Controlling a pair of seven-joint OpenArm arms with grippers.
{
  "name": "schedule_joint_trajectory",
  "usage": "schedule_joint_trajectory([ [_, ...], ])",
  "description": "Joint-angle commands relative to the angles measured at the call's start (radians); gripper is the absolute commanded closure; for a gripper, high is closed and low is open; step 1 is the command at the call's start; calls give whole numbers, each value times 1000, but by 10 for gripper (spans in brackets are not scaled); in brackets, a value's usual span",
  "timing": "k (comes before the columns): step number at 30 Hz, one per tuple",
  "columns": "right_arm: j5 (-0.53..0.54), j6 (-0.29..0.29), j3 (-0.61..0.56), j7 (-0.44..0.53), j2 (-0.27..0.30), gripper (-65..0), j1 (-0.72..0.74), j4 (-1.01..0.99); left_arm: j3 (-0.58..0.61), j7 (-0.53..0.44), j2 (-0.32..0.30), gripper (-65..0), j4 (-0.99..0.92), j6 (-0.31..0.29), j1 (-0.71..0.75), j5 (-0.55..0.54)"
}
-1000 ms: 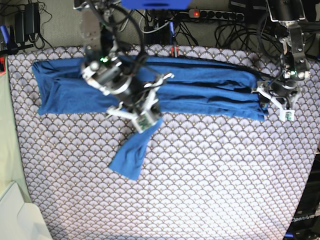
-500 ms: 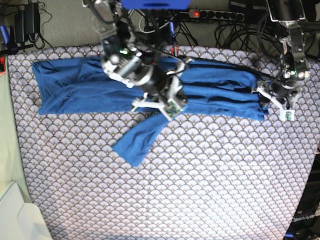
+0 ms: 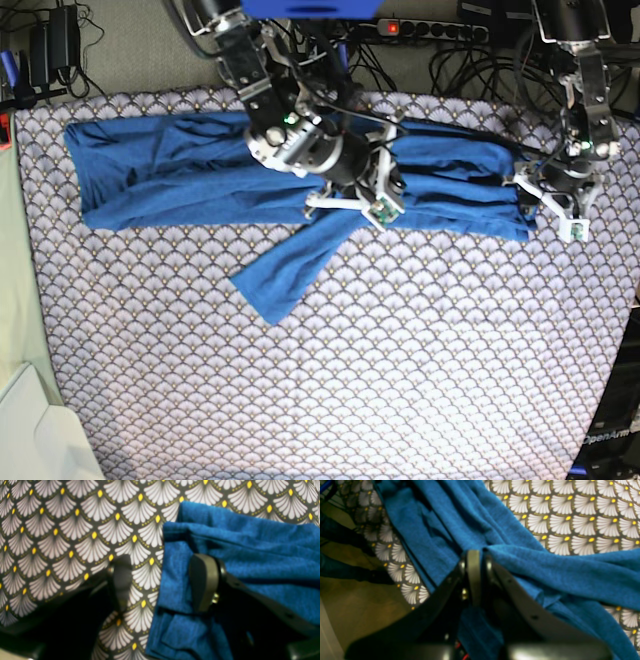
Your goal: Fold the T-shirt properly
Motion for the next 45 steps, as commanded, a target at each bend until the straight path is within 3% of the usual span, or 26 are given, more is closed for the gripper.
schedule_joint_trajectory([
  [1, 16, -1, -4, 26, -13, 0, 11, 13, 0, 27, -6, -368, 4, -3, 3, 9],
  [14, 16, -1, -2, 4, -13, -8, 5, 8, 0, 30, -6, -368, 4, -3, -2, 9],
  [25, 16, -1, -5, -155, -13, -281, 34, 19, 0, 31, -6, -369, 4, -3, -2, 9],
  [32, 16, 0, -7, -155, -13, -306, 14, 172, 0, 31, -6, -370, 7, -3, -3, 9],
  [38, 12, 0, 15, -155, 91, -304, 9, 304, -8, 31, -9, -370, 121, -4, 4, 9],
  [45, 13, 0, 171, -155, 182, -303, -24, 327, -8, 33, -9, -371, 266, -4, 6, 10],
])
